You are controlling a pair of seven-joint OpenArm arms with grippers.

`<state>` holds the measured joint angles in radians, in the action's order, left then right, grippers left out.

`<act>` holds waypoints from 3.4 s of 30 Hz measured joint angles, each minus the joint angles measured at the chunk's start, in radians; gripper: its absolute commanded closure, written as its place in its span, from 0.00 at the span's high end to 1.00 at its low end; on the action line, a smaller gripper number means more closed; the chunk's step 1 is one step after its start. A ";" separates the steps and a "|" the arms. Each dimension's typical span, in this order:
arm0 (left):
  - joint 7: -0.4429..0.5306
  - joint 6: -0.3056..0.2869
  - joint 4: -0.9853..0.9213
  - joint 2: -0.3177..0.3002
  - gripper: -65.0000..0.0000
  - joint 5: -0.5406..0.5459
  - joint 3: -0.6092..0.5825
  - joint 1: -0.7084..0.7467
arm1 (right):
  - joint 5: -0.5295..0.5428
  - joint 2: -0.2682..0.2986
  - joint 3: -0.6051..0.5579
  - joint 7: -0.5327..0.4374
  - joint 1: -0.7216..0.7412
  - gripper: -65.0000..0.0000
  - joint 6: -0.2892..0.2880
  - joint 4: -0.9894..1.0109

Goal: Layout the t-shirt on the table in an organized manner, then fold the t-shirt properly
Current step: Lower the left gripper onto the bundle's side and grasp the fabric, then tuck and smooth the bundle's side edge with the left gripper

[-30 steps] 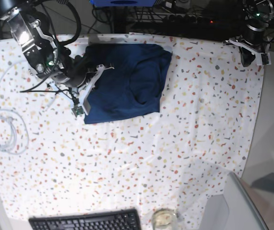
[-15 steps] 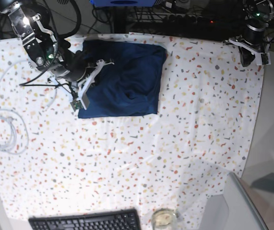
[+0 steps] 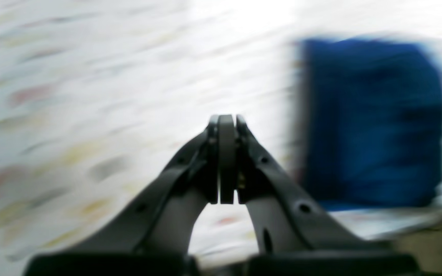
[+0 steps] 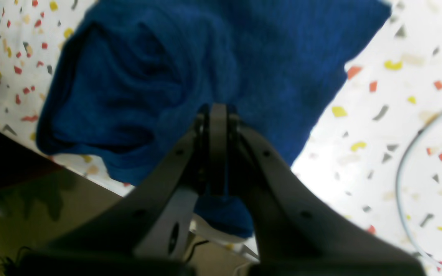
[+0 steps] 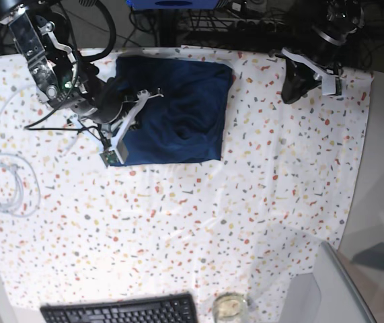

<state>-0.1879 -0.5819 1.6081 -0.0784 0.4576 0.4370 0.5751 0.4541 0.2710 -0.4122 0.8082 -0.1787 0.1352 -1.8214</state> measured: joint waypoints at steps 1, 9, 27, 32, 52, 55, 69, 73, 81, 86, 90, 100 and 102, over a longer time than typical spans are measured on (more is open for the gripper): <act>-0.050 -0.003 0.029 -0.001 0.00 0.053 -0.002 0.002 | -0.003 0.000 0.000 0.000 0.001 0.01 0.000 0.000; -0.349 -0.106 0.131 -0.001 0.86 0.225 -0.005 -0.069 | -0.003 0.003 0.000 -0.001 -0.008 0.01 0.000 0.000; -0.335 -0.101 -0.294 0.006 0.91 0.229 -0.155 -0.269 | -0.005 0.017 0.000 0.001 -0.014 0.01 0.000 0.000; -0.318 -0.107 -0.388 0.003 0.91 0.240 -0.237 -0.330 | -0.005 0.017 0.000 -0.002 -0.023 0.01 0.000 0.000; -0.352 -0.114 -0.499 -0.029 0.00 0.026 -0.363 -0.472 | 0.006 0.006 0.264 -0.021 -0.106 0.01 -0.001 0.000; -0.431 -0.126 -0.488 -0.072 0.00 -0.049 -0.483 -0.551 | 0.005 0.008 0.306 -0.079 -0.132 0.01 0.000 0.000; -0.256 -0.156 -0.546 -0.070 0.00 -0.766 -1.018 -0.904 | 0.004 -0.097 0.450 -0.083 -0.185 0.01 -0.001 0.001; -0.196 -0.122 -0.663 -0.011 0.00 -0.880 -1.073 -0.996 | 0.001 -0.095 0.452 -0.092 -0.200 0.01 0.000 0.002; -0.088 -0.099 -0.774 0.059 0.00 -0.912 -1.183 -1.069 | -0.002 -0.151 0.542 -0.093 -0.232 0.01 0.000 0.002; -0.048 -0.107 -0.795 0.079 0.00 -0.906 -1.211 -1.081 | -0.002 -0.161 0.557 -0.086 -0.237 0.01 0.000 0.002; -0.047 -0.106 -0.810 0.101 0.00 -0.916 -1.211 -1.084 | -0.002 -0.161 0.557 -0.086 -0.237 0.01 0.000 0.002; -0.044 -0.106 -0.810 0.103 0.00 -0.916 -1.213 -1.084 | -0.002 -0.159 0.557 -0.087 -0.235 0.01 0.000 0.002; -0.043 -0.106 -0.810 0.102 0.00 -0.917 -1.213 -1.084 | -0.002 -0.159 0.557 -0.087 -0.235 0.01 0.000 0.002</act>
<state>-0.2314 -0.6884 0.7982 0.0238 -0.4591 -0.7761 -0.5091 0.4519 0.1120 0.1452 0.7216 -0.4137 0.1352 -1.8194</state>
